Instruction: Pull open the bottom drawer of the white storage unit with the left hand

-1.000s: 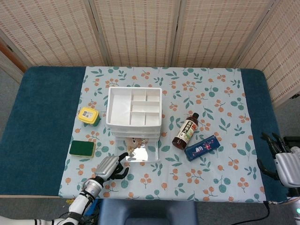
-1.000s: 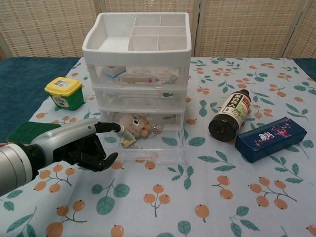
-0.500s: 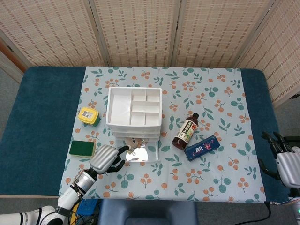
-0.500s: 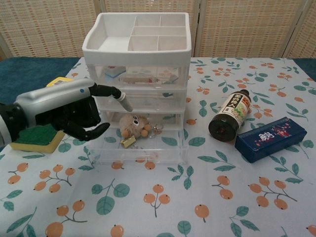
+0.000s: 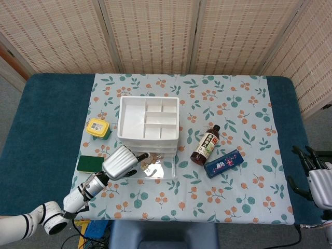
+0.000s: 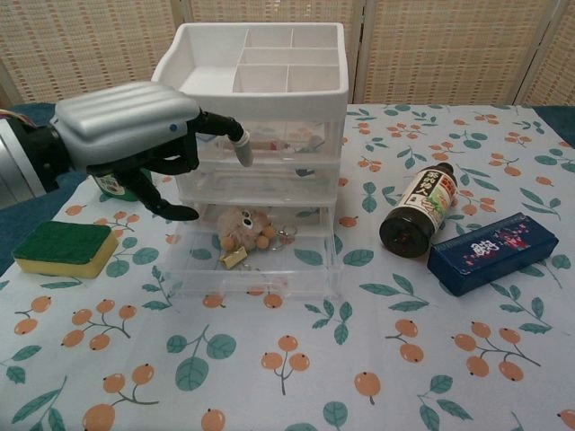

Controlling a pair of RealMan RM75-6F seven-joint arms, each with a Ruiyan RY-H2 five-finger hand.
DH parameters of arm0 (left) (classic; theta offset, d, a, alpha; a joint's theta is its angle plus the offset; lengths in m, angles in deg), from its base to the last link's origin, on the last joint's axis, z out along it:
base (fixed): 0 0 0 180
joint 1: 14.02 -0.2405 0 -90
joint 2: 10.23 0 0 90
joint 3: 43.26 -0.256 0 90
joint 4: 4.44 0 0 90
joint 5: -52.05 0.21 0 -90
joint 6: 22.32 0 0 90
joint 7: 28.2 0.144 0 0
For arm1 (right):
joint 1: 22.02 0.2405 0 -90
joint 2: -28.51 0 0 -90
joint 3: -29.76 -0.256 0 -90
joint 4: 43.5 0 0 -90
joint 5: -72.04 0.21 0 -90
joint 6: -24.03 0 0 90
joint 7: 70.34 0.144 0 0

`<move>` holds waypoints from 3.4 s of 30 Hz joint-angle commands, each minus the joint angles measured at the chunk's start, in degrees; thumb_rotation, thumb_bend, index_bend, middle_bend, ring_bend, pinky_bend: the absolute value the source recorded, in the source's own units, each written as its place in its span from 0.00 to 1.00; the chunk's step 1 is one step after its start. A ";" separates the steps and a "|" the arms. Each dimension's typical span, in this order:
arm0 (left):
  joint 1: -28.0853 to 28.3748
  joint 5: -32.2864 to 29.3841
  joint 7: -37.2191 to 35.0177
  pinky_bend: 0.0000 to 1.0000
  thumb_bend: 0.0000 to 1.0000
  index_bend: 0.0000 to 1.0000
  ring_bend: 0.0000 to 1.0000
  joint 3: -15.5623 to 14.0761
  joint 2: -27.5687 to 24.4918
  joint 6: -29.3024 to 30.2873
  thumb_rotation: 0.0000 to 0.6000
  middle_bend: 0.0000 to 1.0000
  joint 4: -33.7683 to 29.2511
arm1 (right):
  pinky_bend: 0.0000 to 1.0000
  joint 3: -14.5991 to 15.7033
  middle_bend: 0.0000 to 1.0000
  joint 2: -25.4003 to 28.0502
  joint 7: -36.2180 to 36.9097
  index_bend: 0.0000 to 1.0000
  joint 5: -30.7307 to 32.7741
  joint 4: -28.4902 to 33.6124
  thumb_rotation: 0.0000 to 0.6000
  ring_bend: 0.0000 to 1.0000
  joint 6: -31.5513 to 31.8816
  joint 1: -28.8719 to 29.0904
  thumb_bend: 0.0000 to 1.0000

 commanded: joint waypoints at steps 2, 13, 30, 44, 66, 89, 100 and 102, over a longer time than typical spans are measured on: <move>2.45 4.52 0.20 1.00 0.16 0.35 0.98 -1.44 1.41 0.99 1.00 0.98 4.59 | 0.20 0.03 0.18 -0.03 -0.04 0.04 0.06 0.06 1.00 0.08 -0.07 -0.03 0.41; 6.13 12.06 5.32 1.00 0.16 0.36 1.00 -4.21 6.15 2.75 1.00 0.98 14.73 | 0.20 0.11 0.18 -0.07 -0.02 0.04 0.27 0.05 1.00 0.08 -0.45 -0.04 0.41; 10.26 15.15 9.12 1.00 0.16 0.34 1.00 -6.98 11.29 1.72 1.00 0.98 25.12 | 0.20 0.03 0.18 -0.48 0.43 0.04 0.56 -0.58 1.00 0.08 -1.32 0.36 0.41; 11.22 14.58 9.38 1.00 0.16 0.34 1.00 -9.60 13.90 0.21 1.00 0.98 29.80 | 0.20 0.06 0.18 -0.62 0.41 0.04 0.97 -0.76 1.00 0.08 -1.54 0.24 0.41; 13.00 13.99 6.82 1.00 0.16 0.35 1.00 -12.05 16.73 -0.19 1.00 0.98 35.53 | 0.20 -0.16 0.18 -0.79 0.17 0.04 1.53 -0.81 1.00 0.09 -2.03 0.37 0.41; 14.03 12.34 5.66 1.00 0.16 0.41 1.00 -13.07 17.66 -1.36 1.00 0.98 36.65 | 0.20 -0.28 0.18 -0.90 0.30 0.04 1.86 -1.03 1.00 0.09 -2.17 0.33 0.41; 14.25 10.95 5.50 1.00 0.17 0.44 1.00 -12.92 17.70 -2.47 1.00 0.98 36.35 | 0.20 -0.28 0.18 -0.89 0.34 0.04 1.87 -1.02 1.00 0.09 -2.22 0.33 0.41; 14.28 10.80 5.56 1.00 0.18 0.45 1.00 -12.93 17.74 -2.58 1.00 0.98 36.33 | 0.20 -0.31 0.18 -0.89 0.34 0.04 1.88 -1.03 1.00 0.09 -2.21 0.34 0.41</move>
